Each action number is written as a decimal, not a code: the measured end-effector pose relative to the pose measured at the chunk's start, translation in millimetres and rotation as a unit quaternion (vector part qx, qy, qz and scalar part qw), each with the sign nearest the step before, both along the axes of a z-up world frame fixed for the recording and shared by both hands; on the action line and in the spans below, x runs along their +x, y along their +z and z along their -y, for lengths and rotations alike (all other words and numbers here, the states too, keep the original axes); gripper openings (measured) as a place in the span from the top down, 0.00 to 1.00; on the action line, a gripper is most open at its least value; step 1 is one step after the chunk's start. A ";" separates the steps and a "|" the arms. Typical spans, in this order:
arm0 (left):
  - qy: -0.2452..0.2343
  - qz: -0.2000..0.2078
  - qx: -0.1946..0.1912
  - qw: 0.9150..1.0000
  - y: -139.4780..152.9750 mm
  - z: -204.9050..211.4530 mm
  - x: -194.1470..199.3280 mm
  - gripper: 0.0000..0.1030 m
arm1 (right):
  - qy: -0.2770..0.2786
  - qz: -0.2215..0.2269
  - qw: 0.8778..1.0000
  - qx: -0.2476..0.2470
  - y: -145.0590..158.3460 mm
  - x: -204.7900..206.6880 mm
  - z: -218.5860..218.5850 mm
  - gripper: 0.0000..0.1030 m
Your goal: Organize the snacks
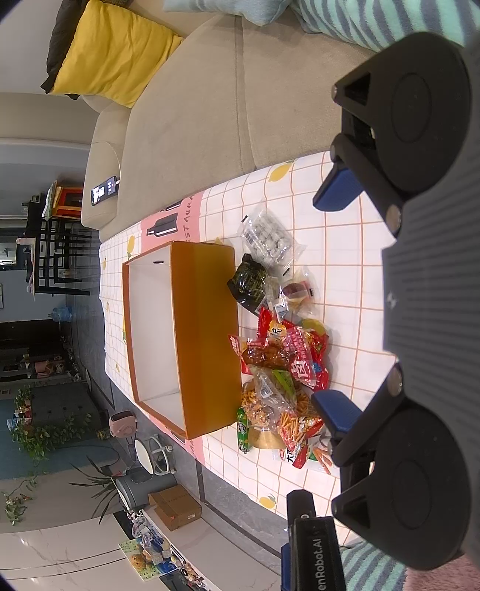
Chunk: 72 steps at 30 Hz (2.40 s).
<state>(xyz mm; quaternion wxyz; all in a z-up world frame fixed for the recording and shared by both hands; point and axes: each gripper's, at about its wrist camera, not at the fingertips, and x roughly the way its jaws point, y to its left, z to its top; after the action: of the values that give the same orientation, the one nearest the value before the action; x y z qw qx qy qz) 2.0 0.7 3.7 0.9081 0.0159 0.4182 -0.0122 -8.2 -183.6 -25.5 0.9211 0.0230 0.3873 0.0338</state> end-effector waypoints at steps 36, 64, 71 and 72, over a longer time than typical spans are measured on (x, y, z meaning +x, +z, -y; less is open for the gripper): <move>-0.150 -0.086 -0.006 0.985 -84.8 30.5 126.1 0.36 | 0.060 -0.096 0.993 0.043 -83.3 134.6 26.8 0.42; -0.177 -0.052 0.085 0.979 -120.4 56.8 132.7 0.46 | 0.093 -0.094 0.990 0.044 -120.0 150.8 14.4 0.70; -0.157 -0.047 0.069 0.984 -106.5 49.3 123.1 0.49 | 0.099 -0.078 0.991 0.038 -111.7 141.3 13.3 0.73; -0.154 -0.046 0.068 0.985 -104.4 48.5 121.1 0.49 | 0.100 -0.075 0.991 0.036 -109.4 139.5 13.0 0.73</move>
<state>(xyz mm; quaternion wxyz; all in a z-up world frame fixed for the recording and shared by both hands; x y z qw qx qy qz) 123.2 -47.8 -100.7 0.8720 0.1416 0.4518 -0.1242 131.3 -196.6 -134.9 0.8800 0.0201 0.4541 0.1381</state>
